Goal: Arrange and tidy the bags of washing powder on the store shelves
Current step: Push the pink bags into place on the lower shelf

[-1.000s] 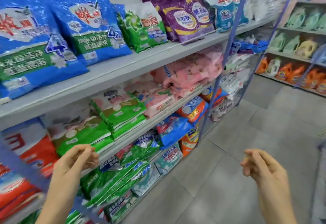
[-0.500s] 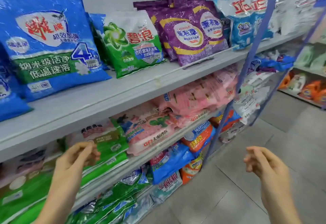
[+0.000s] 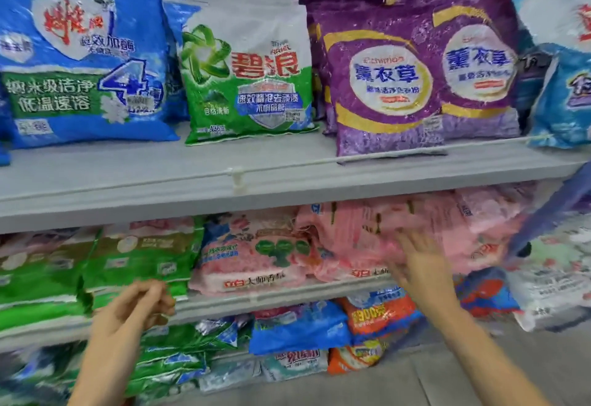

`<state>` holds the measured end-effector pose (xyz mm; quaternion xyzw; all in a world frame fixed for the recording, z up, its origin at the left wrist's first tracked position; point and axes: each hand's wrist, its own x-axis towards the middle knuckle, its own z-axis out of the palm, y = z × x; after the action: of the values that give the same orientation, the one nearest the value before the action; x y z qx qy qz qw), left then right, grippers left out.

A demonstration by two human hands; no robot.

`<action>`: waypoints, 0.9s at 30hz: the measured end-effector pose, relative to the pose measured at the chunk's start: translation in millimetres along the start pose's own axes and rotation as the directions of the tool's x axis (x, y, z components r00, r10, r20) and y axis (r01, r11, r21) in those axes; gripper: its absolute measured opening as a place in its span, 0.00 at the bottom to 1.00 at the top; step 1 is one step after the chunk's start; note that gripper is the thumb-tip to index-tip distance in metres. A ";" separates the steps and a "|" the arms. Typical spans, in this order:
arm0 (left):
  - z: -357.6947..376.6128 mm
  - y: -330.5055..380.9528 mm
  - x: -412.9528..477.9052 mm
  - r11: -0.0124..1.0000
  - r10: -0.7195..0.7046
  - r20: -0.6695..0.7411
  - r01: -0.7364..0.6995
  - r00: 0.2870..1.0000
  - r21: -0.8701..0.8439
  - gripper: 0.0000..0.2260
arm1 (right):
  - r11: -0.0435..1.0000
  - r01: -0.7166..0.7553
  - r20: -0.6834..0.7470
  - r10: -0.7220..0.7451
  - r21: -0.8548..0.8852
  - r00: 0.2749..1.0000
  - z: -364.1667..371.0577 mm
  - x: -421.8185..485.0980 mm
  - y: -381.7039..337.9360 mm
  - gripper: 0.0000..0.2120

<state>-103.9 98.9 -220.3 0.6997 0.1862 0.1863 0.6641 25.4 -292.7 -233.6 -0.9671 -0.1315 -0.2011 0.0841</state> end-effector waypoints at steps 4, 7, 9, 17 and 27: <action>10.6 4.6 -21.9 0.999 -0.037 -0.064 0.037 0.997 0.001 0.08 | 0.941 0.269 0.220 -0.224 -0.203 0.950 30.5 33.5 20.9 0.42; 12.0 9.9 -33.3 0.999 -0.033 -0.123 0.033 0.992 -0.002 0.08 | 0.920 0.340 0.327 -0.266 -0.196 0.907 45.2 44.0 28.8 0.47; 10.0 13.0 -37.7 0.999 -0.031 -0.136 0.032 0.990 0.004 0.09 | 0.909 0.360 0.353 -0.274 -0.208 0.895 50.6 48.2 32.7 0.47; -5.1 16.4 -44.4 0.997 -0.027 -0.098 0.034 0.995 0.068 0.07 | 0.864 0.372 0.284 -0.283 -0.338 0.916 39.9 59.8 30.4 0.29; 1.2 -5.0 -30.8 0.972 -0.235 0.131 0.230 0.963 0.050 0.05 | 0.977 0.030 0.118 -0.005 -0.212 0.993 -33.0 84.2 -43.1 0.16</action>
<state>-130.0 82.5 -225.8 0.6954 0.2244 0.0557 0.6804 75.4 -240.3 -164.4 -0.9794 -0.1221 -0.1580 -0.0298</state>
